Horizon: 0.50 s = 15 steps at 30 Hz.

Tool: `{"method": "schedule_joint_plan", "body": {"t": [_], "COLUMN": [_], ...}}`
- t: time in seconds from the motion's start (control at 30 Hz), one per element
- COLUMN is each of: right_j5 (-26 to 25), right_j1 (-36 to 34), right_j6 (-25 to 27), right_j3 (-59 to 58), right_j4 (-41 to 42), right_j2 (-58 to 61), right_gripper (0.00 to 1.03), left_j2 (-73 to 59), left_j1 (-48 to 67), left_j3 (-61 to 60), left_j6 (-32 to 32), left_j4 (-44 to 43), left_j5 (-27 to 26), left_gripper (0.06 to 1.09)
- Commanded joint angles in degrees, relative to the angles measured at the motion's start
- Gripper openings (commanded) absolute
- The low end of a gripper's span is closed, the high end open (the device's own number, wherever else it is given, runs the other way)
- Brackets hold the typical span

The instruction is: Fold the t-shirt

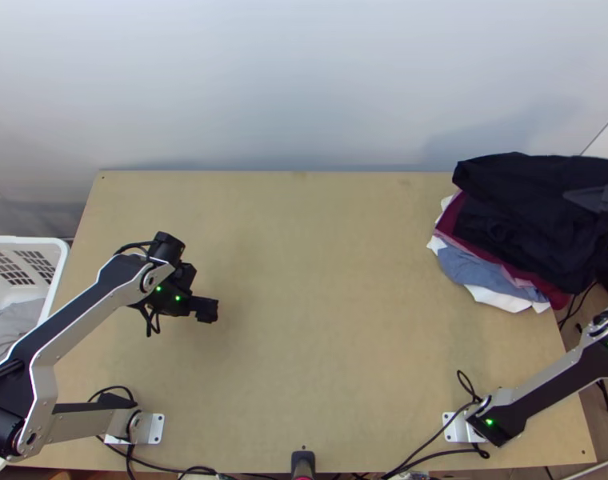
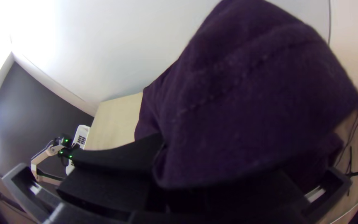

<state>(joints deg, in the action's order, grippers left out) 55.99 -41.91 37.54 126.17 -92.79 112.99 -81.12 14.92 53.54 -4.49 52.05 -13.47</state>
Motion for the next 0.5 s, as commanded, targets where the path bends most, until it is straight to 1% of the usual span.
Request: {"method": "schedule_joint_plan", "body": {"t": [0.0,0.1,0.2,0.33,0.47], "right_j5": [0.4,0.2,-1.0,-1.0,-1.0], "right_j1": [-6.7,-8.8,-9.7,-10.1,-8.9], "right_j6": [5.8,6.3,6.9,10.3,13.3], "right_j3": [-3.7,-5.3,-10.4,-18.9,-25.2], "right_j4": [-5.8,-5.7,-5.9,-5.8,-5.7], "right_j2": [-0.3,-0.1,-0.2,-0.4,-0.8], "right_gripper": [0.03,0.03,0.03,0.03,0.03], "left_j2": [-0.2,-0.4,-0.5,-0.8,-0.8], "left_j1": [1.6,1.9,2.1,2.7,2.7], "left_j3": [0.2,0.3,0.3,0.5,0.1], "left_j6": [-1.0,-1.0,-1.0,-1.0,-1.0], "left_j4": [-0.4,-0.4,-0.4,-0.4,-0.4], "left_j5": [0.2,0.4,0.5,0.6,0.8], "left_gripper": [1.05,1.05,1.05,1.05,1.05]}}
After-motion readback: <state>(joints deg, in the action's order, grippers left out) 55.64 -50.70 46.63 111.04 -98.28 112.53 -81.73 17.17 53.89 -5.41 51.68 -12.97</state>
